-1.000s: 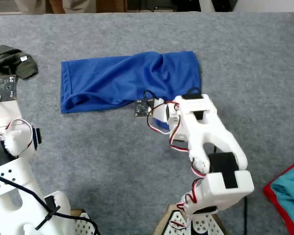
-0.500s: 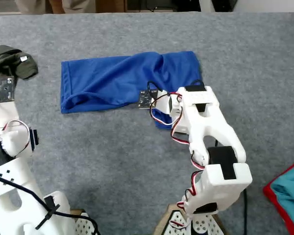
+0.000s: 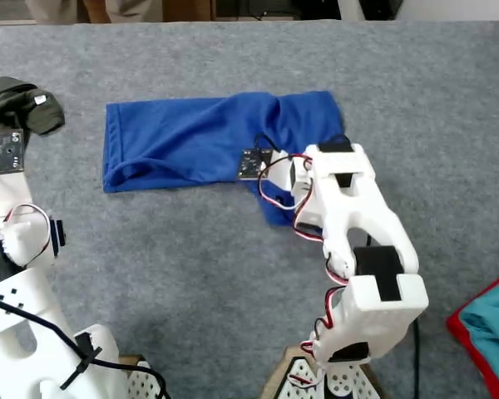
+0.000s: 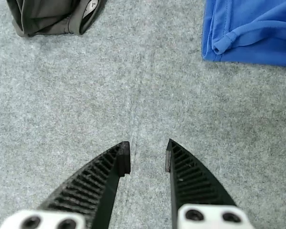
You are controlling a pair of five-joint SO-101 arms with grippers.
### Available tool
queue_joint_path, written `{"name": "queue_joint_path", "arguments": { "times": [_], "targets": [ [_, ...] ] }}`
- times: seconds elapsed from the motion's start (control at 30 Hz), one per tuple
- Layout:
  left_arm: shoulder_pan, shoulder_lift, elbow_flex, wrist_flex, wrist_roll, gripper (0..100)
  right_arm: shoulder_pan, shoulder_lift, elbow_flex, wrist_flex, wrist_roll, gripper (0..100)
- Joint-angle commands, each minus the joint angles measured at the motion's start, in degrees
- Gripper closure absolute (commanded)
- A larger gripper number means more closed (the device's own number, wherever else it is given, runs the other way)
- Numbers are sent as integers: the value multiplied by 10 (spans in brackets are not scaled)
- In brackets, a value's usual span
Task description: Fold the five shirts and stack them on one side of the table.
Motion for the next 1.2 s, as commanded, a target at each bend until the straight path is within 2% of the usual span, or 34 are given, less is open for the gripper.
{"name": "queue_joint_path", "arguments": {
  "times": [0.0,0.33,0.47,0.8,1.03,1.17],
  "targets": [
    [-4,-3,-15,-4,-5,860,15,-51,-59,21,-5,991],
    [-6,-4,-22,-4,-5,860,12,-4,-251,60,-5,991],
    [-1,-3,-53,30,-5,860,11,55,-347,62,-5,991],
    [0,0,-59,40,-4,860,-36,225,-610,169,-3,990],
    [-4,1,-59,40,-4,860,-36,321,-751,227,4,985],
    [-4,1,-59,40,-4,860,-36,344,-810,265,14,878]
  ]
}}
